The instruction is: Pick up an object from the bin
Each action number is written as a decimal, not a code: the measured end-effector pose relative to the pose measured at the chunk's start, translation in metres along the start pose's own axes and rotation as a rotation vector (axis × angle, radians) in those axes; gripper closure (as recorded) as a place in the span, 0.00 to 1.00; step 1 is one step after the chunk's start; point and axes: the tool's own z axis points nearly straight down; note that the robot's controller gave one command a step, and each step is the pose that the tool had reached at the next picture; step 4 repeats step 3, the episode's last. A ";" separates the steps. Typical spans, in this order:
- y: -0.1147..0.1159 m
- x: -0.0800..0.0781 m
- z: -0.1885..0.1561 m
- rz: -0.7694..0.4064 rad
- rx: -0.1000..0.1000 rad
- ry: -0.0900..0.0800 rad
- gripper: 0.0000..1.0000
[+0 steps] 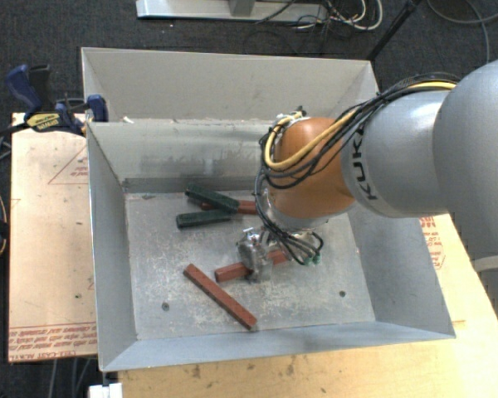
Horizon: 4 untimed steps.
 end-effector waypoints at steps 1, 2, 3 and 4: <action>0.001 0.005 -0.038 -0.030 -0.001 0.008 1.00; -0.011 -0.004 -0.089 -0.062 0.001 -0.001 1.00; -0.001 0.009 -0.134 -0.072 0.000 0.004 1.00; -0.001 0.009 -0.134 -0.072 0.000 0.004 1.00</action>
Offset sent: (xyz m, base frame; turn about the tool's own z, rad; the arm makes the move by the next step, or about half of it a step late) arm 0.0083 -0.0120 0.0922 -0.0662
